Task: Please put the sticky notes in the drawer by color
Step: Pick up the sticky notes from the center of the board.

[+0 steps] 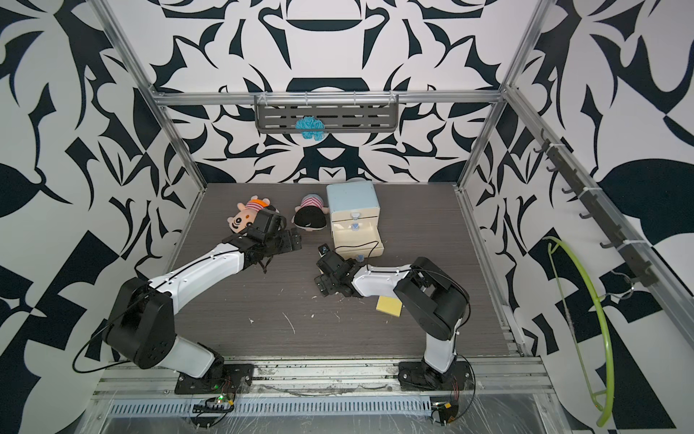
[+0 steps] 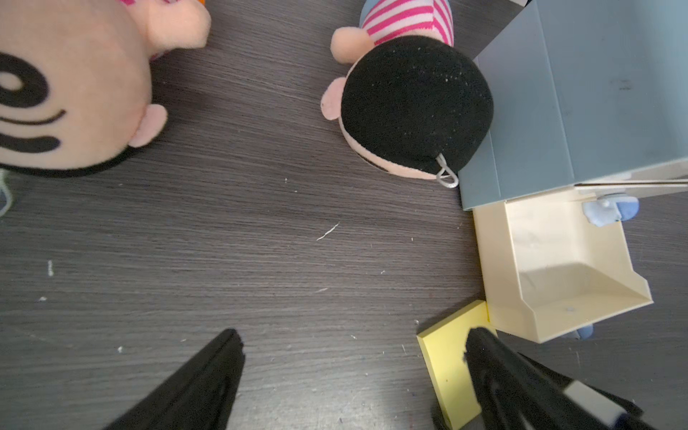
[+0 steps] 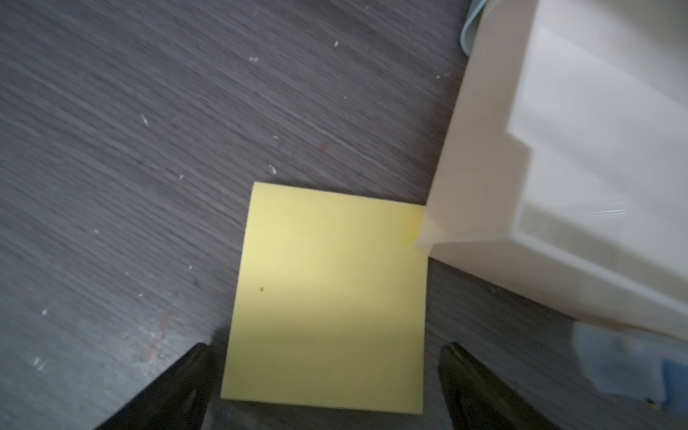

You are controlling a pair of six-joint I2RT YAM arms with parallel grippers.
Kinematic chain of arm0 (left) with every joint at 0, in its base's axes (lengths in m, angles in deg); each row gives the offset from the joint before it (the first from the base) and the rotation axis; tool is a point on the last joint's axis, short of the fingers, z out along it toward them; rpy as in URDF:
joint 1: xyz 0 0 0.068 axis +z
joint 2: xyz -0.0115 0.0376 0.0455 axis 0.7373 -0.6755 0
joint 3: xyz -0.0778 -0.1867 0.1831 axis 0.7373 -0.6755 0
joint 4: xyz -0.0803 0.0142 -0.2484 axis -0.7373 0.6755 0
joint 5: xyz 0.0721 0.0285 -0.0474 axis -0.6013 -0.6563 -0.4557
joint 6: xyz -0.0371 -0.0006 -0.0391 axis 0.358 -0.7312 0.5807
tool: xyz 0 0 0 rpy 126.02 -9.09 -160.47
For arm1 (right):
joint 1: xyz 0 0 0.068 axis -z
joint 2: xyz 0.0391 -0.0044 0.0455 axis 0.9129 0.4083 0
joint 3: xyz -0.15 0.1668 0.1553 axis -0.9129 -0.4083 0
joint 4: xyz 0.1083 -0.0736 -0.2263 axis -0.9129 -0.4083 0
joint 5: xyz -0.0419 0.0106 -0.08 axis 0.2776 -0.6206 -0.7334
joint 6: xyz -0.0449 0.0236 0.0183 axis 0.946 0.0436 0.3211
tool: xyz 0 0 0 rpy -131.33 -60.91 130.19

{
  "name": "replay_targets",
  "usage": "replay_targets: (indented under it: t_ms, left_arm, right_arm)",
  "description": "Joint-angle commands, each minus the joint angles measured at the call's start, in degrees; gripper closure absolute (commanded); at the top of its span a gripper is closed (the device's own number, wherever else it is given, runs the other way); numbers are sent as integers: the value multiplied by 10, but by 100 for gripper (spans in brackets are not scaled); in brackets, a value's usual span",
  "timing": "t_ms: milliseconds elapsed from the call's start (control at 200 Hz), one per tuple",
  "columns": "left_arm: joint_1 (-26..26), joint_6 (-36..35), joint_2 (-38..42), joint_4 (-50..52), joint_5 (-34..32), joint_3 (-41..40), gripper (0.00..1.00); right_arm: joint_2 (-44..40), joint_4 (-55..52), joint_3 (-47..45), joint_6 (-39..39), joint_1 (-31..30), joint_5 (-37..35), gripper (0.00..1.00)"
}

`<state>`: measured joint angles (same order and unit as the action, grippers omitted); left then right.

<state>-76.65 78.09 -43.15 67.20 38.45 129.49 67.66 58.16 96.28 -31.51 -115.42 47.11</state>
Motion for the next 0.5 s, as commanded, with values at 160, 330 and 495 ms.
replay_targets:
  t_ms: [160,330,495]
  left_arm:
    - [1,-12,4,12,-1,8,1]
    - [1,-12,0,12,4,9,1]
    - [2,-12,-1,12,5,9,1]
  right_arm:
    - [19,1,6,-33,1,2,11]
    - [17,3,-1,-31,0,9,24]
    - [1,9,-13,-32,-8,22,25]
